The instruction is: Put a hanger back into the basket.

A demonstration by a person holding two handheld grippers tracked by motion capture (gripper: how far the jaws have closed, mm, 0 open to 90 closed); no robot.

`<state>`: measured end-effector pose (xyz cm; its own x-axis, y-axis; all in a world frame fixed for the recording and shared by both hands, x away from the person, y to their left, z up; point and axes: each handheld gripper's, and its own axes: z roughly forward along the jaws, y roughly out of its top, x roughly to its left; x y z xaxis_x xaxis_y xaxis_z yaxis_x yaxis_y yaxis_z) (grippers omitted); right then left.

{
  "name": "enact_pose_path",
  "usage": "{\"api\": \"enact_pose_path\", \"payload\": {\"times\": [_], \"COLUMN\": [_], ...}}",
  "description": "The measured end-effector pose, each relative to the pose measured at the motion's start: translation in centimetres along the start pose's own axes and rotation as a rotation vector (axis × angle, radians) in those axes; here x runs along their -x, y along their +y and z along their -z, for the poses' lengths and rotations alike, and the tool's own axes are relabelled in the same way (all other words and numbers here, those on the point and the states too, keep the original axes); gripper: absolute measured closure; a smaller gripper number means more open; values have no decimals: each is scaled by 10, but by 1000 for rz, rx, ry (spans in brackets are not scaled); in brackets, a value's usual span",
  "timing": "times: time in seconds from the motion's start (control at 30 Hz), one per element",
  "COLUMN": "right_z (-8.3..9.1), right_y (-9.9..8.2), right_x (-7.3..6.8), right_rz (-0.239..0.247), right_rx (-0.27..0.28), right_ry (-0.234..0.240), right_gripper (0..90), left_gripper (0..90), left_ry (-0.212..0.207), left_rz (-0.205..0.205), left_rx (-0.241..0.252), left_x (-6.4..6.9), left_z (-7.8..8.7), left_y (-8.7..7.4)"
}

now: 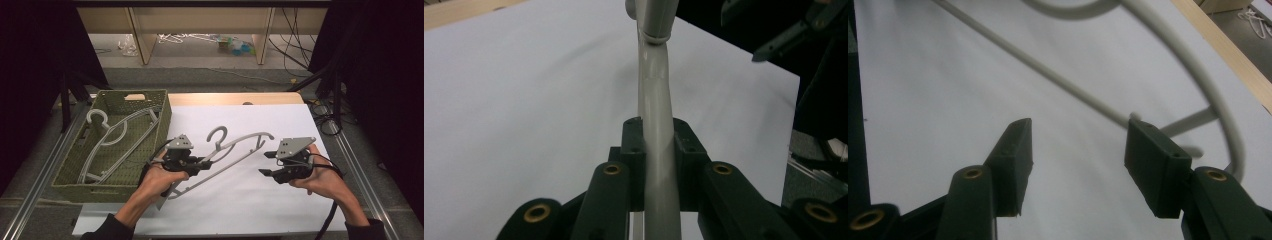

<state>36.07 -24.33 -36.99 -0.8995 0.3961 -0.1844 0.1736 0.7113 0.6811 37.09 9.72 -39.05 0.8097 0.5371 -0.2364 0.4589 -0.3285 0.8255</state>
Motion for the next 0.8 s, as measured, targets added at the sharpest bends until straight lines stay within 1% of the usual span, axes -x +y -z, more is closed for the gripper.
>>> {"api": "enact_pose_path", "payload": {"times": [0.03,0.1,0.13,0.17,0.2,0.23,0.27,0.3,0.33,0.37,0.4,0.43,0.5,0.53,0.57,0.63,0.67,0.7,0.73,0.77,0.8], "right_z": [0,-1,-2,-2,-3,-4,-5,-5,-5,-5,-6,-7,-7,-8,-9,-9,-10,-10,-10,-11,-12], "right_y": [-1,-3,-4,-5,-6,-8,-10,-12,-14,-14,-16,-19,-22,-24,-27,-30,-32,-33,-34,-36,-36], "right_x": [-2,-8,-10,-14,-16,-23,-26,-29,-32,-32,-34,-36,-37,-38,-37,-37,-36,-35,-35,-35,-35], "right_rz": [-13,-35,-34,-45,-46,-46,-44,-46,-41,-41,-45,-47,-51,-51,-59,-73,-84,-94,-105,-113,-114], "right_rx": [9,23,36,39,41,44,46,43,41,41,36,36,33,35,36,38,47,51,52,62,63], "right_ry": [-4,-1,-3,-1,-3,1,0,8,14,14,19,22,26,24,23,19,13,21,21,16,17], "right_gripper": [449,442,441,439,434,431,430,429,428,428,426,425,426,425,424,421,420,417,412,403,396], "left_gripper": [790,790,791,790,790,790,790,790,790,790,790,790,790,790,790,790,790,790,790,790,790], "left_ry": [3,0,1,1,3,3,10,10,17,32,45,55,76,88,94,111,122,148,132,138,139], "left_rz": [17,40,47,51,62,76,83,83,83,77,77,77,86,100,103,121,124,107,150,168,176], "left_rx": [22,45,59,66,84,110,114,114,122,126,137,144,166,179,183,207,213,221,231,236,242], "left_x": [-1,-2,-3,-3,-3,-4,-4,-4,-5,-6,-8,-10,-16,-21,-24,-33,-38,-45,-49,-54,-57], "left_z": [5,15,20,24,32,43,50,50,57,65,74,80,94,102,107,119,124,129,133,137,140], "left_y": [2,7,9,11,14,19,23,23,26,29,33,34,38,39,40,40,40,40,39,38,38]}}
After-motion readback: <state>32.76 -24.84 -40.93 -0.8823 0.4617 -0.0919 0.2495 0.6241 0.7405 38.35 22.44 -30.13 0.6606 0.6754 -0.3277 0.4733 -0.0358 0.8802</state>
